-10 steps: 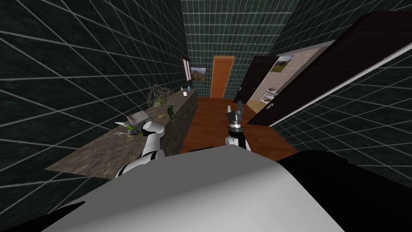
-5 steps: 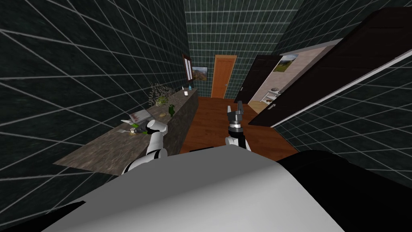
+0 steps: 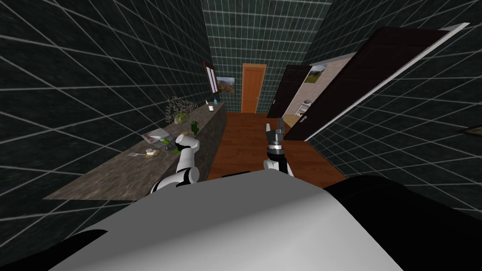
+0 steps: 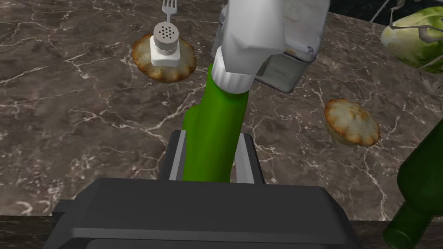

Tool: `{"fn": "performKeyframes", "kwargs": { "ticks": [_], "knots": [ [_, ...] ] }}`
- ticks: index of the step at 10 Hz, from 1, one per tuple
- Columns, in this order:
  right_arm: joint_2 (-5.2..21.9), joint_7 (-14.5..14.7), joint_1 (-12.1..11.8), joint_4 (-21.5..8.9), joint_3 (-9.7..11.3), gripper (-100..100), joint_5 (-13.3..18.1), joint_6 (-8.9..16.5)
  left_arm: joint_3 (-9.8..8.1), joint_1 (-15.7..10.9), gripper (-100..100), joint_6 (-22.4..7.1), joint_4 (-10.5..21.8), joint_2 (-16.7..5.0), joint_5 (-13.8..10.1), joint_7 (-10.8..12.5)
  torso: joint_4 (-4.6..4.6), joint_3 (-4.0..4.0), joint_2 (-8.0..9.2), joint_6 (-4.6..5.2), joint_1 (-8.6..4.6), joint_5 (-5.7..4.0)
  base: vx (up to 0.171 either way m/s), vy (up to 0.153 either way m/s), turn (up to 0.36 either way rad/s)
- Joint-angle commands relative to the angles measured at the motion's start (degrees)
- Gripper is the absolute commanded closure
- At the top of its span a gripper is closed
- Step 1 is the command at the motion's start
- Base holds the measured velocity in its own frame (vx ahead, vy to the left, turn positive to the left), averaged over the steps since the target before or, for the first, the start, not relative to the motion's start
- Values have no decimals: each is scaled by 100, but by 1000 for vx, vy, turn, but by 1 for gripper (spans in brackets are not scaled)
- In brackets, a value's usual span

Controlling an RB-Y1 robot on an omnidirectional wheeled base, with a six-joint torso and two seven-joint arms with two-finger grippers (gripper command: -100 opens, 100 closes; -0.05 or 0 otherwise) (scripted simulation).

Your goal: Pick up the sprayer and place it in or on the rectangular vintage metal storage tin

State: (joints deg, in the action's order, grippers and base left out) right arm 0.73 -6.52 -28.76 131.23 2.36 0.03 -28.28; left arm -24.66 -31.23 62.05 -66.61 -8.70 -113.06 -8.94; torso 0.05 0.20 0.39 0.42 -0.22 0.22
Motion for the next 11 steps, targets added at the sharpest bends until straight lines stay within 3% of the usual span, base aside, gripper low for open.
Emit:
{"fn": "performKeyframes", "kwargs": {
  "ticks": [1, 7, 8, 11],
  "knots": [
    [0, 0, 0, 0, 0, 0, 0, 0, -20, -222, 100, 100, 2, 67, -117, 61, 0, 0, 0, 0, 0, 0, -143, -34, -205],
    [0, 0, -2, 0, -1, 0, 0, 0, -109, -914, 100, 397, 143, 126, -440, 192, 6, -5, -20, -11, 23, 7, -66, -12, -133],
    [1, 0, -2, 0, -1, 0, 0, 0, -132, -1029, 100, 487, 123, 62, -514, 85, 7, -9, -28, -14, 30, 7, 46, 55, -57],
    [2, 0, -5, 1, -3, 0, 0, -1, -145, -1037, 100, 584, 5, -123, -587, -274, -6, -48, -99, -34, 112, 21, 176, 145, 64]
  ]
}}
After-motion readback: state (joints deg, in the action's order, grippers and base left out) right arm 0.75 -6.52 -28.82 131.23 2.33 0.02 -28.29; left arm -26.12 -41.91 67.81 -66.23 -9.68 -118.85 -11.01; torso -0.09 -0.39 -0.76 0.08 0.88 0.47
